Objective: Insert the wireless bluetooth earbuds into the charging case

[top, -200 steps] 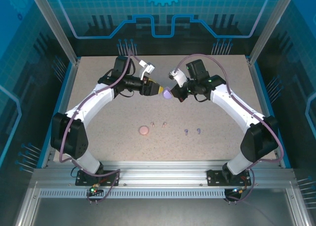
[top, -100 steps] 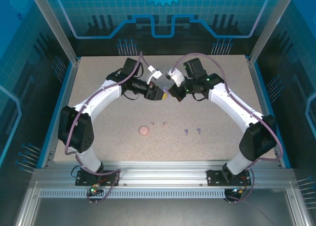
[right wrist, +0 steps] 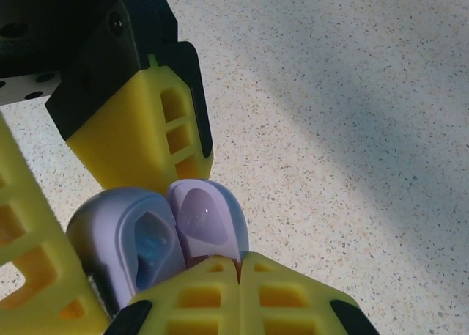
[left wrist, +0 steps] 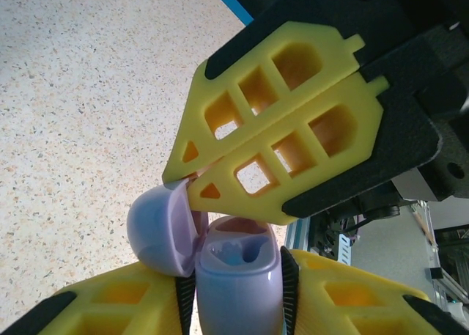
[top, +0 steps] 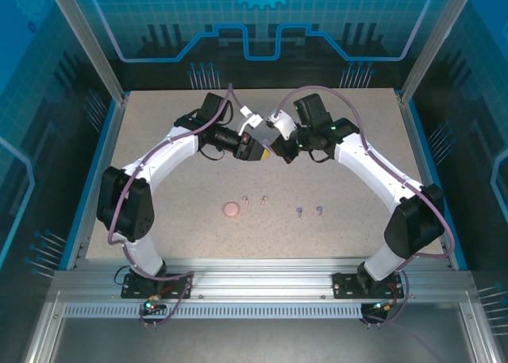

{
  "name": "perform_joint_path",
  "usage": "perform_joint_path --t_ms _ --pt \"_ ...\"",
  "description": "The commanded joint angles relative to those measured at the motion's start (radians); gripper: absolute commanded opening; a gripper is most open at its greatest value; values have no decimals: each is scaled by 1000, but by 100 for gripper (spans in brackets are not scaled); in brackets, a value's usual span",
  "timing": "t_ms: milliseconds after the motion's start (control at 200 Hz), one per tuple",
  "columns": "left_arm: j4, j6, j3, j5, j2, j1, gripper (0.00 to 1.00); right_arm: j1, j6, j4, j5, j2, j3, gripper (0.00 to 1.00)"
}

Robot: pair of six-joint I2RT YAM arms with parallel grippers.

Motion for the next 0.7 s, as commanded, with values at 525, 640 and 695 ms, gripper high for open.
perform_joint_path --t_ms 525,640,695 --pt "117 -38 -52 38 -39 -1 0 -16 75 -4 84 11 72 24" --pt "216 -79 -117 28 -80 11 0 -49 126 -2 48 -30 70 43" --pt "293 -121 -163 22 -107 18 0 -68 152 -1 7 -64 58 44"
